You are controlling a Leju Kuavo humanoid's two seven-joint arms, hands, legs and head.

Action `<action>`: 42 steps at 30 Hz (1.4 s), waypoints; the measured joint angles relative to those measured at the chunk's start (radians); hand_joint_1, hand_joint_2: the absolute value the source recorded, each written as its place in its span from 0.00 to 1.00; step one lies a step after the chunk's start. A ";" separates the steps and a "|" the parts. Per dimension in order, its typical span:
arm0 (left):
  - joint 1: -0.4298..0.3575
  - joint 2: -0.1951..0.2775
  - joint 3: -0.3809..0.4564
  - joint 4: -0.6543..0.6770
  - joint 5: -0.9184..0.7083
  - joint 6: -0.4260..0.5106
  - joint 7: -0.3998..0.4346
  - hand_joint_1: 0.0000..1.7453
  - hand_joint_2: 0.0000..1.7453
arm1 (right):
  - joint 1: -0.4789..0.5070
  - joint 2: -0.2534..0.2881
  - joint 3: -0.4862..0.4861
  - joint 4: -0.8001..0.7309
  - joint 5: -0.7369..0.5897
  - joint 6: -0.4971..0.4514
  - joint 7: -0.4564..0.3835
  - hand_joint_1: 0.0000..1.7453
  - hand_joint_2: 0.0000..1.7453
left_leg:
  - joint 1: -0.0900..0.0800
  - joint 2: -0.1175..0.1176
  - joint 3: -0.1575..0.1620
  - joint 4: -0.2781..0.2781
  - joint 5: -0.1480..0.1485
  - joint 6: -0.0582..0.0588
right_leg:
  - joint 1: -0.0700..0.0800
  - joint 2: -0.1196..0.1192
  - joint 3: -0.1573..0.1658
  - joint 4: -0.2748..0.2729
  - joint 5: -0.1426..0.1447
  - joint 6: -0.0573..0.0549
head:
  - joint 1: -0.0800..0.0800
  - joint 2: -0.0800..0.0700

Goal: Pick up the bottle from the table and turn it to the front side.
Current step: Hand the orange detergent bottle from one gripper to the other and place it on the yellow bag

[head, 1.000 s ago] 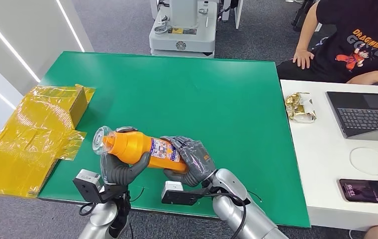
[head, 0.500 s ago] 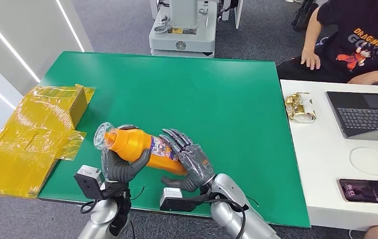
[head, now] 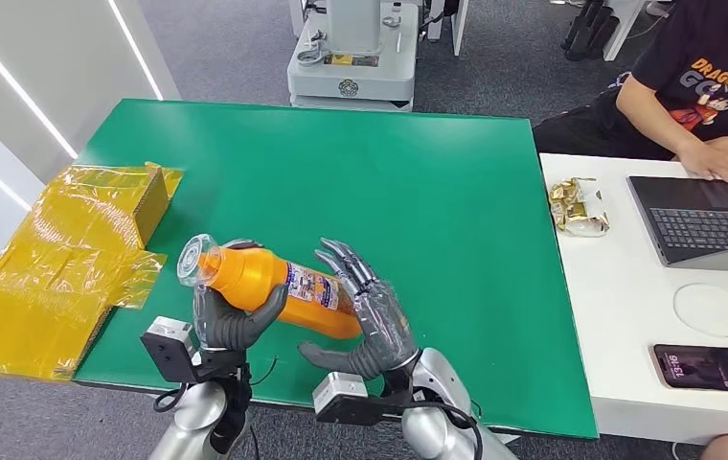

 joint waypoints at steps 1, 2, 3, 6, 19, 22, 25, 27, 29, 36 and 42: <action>0.000 0.001 0.002 0.000 -0.015 0.015 -0.002 1.00 1.00 | 0.009 -0.001 0.000 -0.018 -0.020 -0.015 -0.010 0.00 1.00 | 0.000 0.000 0.000 0.000 0.000 0.000 | 0.000 0.000 0.000 0.000 0.000 0.000 | 0.000 0.000; 0.001 0.003 0.004 0.000 -0.041 0.036 -0.002 1.00 1.00 | 0.018 -0.002 0.000 -0.036 -0.039 -0.032 -0.020 0.00 1.00 | 0.000 0.000 0.000 0.000 0.000 0.000 | 0.000 0.000 0.000 0.000 0.000 0.000 | 0.000 0.000; 0.001 0.006 0.006 0.000 -0.075 0.057 0.002 1.00 1.00 | 0.026 -0.003 0.000 -0.054 -0.055 -0.048 -0.027 0.00 1.00 | 0.000 0.000 0.000 0.000 0.000 0.000 | 0.000 0.000 0.000 0.000 0.000 0.000 | 0.000 0.000; 0.001 0.026 0.019 -0.004 -0.214 0.111 0.044 1.00 1.00 | 0.047 -0.006 0.000 -0.105 -0.084 -0.076 -0.034 0.00 1.00 | 0.000 0.000 0.000 0.000 0.000 0.000 | 0.000 0.000 0.000 0.000 0.000 0.000 | 0.000 0.000; 0.004 0.158 0.130 -0.086 -0.606 0.205 0.231 1.00 1.00 | 0.097 -0.029 -0.005 -0.218 -0.114 -0.084 -0.036 0.00 1.00 | 0.000 0.000 0.000 0.000 0.000 0.000 | 0.000 0.000 0.000 0.000 0.000 0.000 | 0.000 0.000; 0.006 0.184 0.142 -0.098 -0.651 0.223 0.254 1.00 1.00 | 0.105 -0.031 -0.008 -0.232 -0.114 -0.085 -0.033 0.00 1.00 | 0.001 0.000 0.000 0.000 0.000 0.000 | 0.000 0.000 0.000 0.000 0.000 0.000 | 0.000 0.000; 0.008 0.237 0.162 -0.111 -0.695 0.252 0.280 1.00 1.00 | 0.125 -0.038 -0.015 -0.254 -0.113 -0.090 -0.028 0.00 1.00 | 0.001 0.001 0.000 0.000 0.000 0.000 | 0.000 0.000 0.000 0.000 0.000 0.000 | 0.000 0.000; 0.006 0.267 0.175 -0.116 -0.712 0.261 0.289 1.00 1.00 | 0.137 -0.043 -0.019 -0.266 -0.109 -0.091 -0.027 0.00 1.00 | 0.001 0.000 0.000 0.000 0.000 0.000 | 0.001 0.000 0.000 0.000 -0.001 0.000 | 0.000 0.000; -0.002 0.305 0.179 -0.118 -0.742 0.252 0.308 1.00 1.00 | 0.152 -0.046 -0.026 -0.284 -0.096 -0.093 -0.023 0.00 1.00 | 0.001 0.000 0.000 0.000 0.000 0.000 | 0.001 0.000 0.000 0.000 -0.001 0.000 | 0.000 0.000; -0.081 0.458 0.163 -0.070 -0.963 0.110 0.367 1.00 1.00 | 0.225 -0.064 -0.053 -0.378 -0.067 -0.092 0.001 0.00 1.00 | 0.001 0.001 0.001 0.000 0.000 0.000 | 0.001 0.001 0.000 0.000 -0.001 0.000 | 0.000 0.000; -0.193 0.519 0.066 0.038 -1.208 0.048 0.408 1.00 1.00 | 0.245 -0.072 -0.057 -0.426 -0.058 -0.090 0.014 0.00 1.00 | 0.001 0.001 0.000 0.000 0.000 0.000 | 0.001 0.001 0.000 0.000 -0.001 0.000 | 0.000 0.000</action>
